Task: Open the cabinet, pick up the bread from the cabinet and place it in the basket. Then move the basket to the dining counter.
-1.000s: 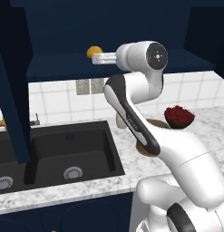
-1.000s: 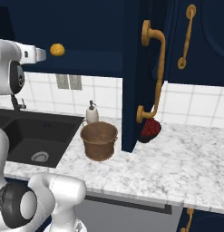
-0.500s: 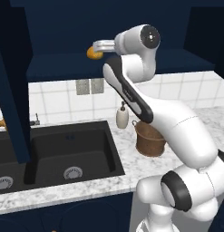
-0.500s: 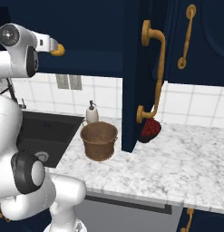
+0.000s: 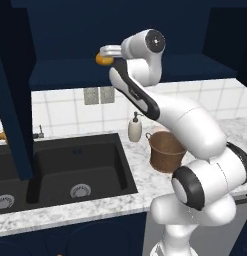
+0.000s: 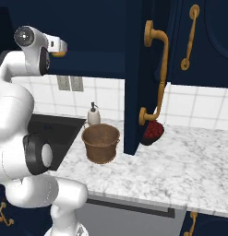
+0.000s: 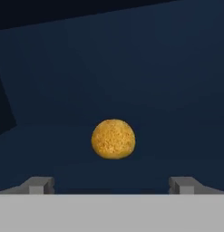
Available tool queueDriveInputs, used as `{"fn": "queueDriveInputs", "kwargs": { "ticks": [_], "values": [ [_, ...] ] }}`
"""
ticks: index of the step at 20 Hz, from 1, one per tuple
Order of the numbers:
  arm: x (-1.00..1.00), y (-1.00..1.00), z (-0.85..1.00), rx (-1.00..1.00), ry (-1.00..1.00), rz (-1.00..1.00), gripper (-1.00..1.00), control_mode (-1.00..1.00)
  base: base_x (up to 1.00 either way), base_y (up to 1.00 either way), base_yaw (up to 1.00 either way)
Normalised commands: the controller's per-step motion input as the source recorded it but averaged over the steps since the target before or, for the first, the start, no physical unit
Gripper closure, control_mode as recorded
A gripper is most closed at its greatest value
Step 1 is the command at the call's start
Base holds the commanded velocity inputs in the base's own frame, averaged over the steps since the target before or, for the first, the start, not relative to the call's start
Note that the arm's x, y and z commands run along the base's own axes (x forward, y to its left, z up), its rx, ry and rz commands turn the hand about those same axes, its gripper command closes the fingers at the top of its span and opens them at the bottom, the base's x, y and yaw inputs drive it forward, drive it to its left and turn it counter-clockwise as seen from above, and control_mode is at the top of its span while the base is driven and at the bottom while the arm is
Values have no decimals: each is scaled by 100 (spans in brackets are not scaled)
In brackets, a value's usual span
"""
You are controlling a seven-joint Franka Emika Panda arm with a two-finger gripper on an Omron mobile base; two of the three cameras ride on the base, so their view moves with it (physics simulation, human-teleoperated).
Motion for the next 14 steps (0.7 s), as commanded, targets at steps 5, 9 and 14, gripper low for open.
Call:
{"fn": "queueDriveInputs", "kwargs": {
  "ticks": [5, 9, 14],
  "values": [
    [72, 8, 0, 0, 9, 0, -100, -100, 0, 0, 0],
    [82, 26, -1, 0, 10, 0, -100, -100, 0, 0, 0],
    [70, 33, -17, -2, 8, 0, -100, -100, 0, 0, 0]
  ]
}}
